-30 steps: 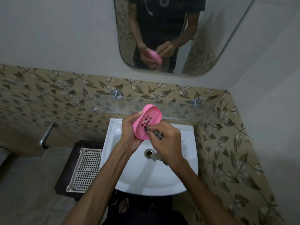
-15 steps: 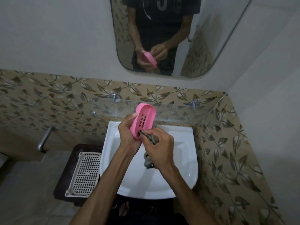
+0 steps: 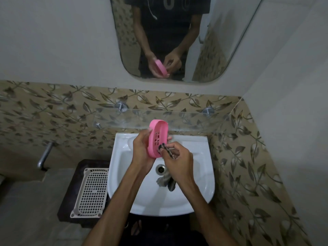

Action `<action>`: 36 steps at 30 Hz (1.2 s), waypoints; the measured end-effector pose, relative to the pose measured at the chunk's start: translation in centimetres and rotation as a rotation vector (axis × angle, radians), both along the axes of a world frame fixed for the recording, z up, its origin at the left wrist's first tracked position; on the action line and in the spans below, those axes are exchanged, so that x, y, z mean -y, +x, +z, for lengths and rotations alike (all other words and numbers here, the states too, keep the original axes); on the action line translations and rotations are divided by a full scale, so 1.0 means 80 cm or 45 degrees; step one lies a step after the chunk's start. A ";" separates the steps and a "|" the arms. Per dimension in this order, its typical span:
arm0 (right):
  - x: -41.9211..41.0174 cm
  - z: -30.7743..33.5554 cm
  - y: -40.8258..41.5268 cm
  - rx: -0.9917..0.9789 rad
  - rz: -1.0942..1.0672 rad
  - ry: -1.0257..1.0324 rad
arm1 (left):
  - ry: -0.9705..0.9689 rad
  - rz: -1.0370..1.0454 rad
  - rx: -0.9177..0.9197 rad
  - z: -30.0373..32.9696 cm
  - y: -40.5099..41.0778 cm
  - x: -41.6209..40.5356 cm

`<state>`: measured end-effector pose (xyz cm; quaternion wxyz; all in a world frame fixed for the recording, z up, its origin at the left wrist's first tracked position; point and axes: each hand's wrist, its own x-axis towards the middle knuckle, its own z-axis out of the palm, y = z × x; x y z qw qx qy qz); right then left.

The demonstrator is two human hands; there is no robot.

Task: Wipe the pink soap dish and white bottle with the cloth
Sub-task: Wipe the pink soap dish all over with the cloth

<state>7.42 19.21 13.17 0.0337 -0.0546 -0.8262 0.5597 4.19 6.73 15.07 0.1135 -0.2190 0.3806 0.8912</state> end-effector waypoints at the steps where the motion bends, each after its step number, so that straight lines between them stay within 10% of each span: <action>1: 0.000 0.000 0.001 -0.058 0.016 0.085 | -0.060 -0.066 -0.023 0.005 0.000 -0.002; 19: -0.028 0.052 -0.033 -0.740 0.142 0.362 | 0.187 -0.293 0.042 0.025 0.003 0.045; 36: -0.011 0.045 -0.056 -0.797 0.226 0.476 | 0.055 -0.332 -0.056 0.024 0.001 0.036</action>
